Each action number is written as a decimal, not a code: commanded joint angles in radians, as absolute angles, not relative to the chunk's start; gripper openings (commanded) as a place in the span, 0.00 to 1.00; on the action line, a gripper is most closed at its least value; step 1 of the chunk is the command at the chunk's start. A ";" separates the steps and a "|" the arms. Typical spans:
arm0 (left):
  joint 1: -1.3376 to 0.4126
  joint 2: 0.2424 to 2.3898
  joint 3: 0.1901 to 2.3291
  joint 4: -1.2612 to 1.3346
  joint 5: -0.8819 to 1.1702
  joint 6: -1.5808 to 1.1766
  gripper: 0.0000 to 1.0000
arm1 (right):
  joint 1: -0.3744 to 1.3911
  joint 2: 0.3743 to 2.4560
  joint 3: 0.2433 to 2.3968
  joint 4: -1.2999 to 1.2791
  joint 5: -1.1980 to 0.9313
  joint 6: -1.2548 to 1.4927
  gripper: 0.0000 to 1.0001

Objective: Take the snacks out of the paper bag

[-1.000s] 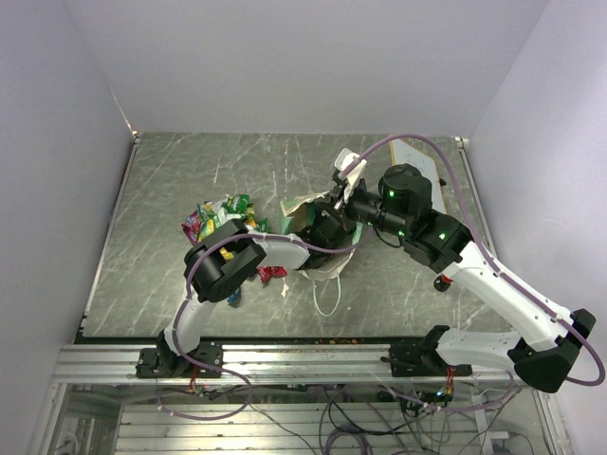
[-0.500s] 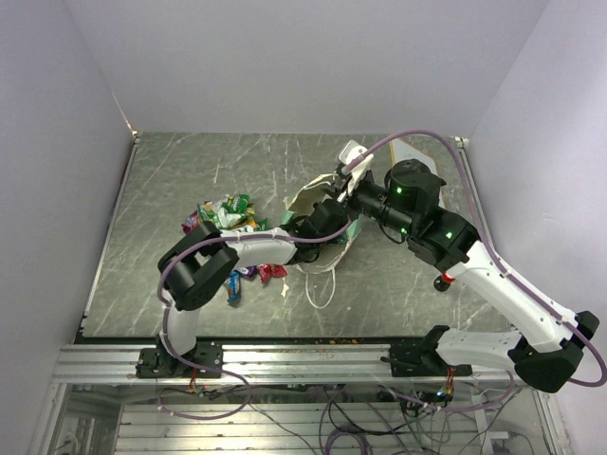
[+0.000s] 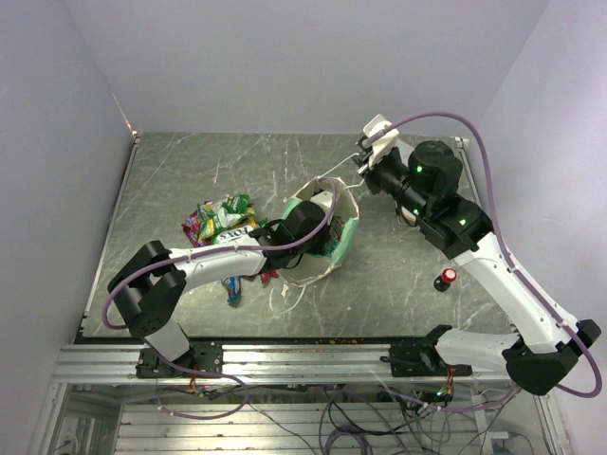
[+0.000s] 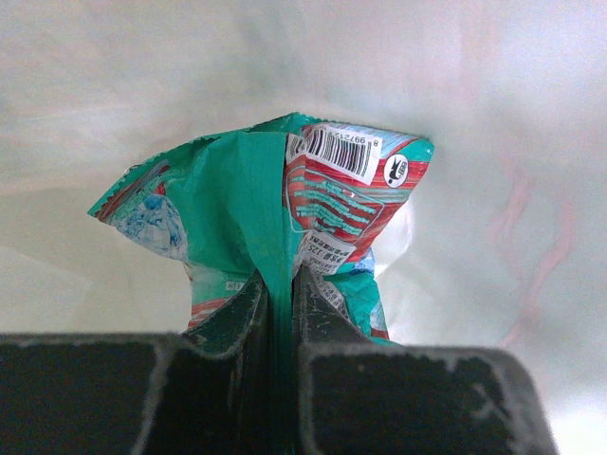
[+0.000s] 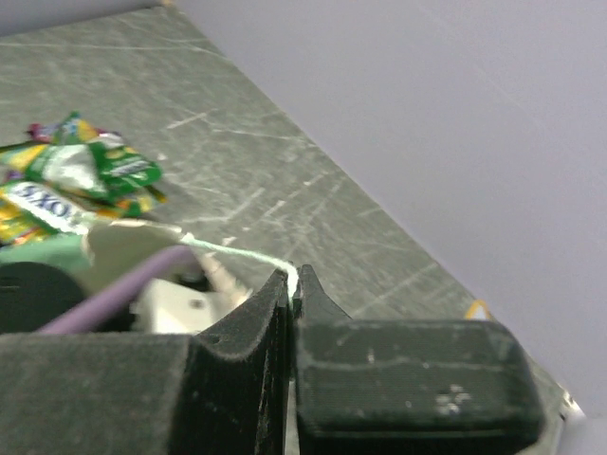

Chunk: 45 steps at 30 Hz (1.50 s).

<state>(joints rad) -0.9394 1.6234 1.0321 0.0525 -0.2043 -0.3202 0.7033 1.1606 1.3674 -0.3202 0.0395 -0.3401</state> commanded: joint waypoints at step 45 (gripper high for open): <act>-0.935 1.416 1.161 0.091 0.012 -0.272 0.07 | 0.597 1.115 1.375 -0.371 -0.096 -0.258 0.00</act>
<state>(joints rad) -0.9394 1.5253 1.1519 -0.0414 -0.1192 -0.2943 0.6010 1.1278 1.4223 -0.4068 -0.0959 -0.2813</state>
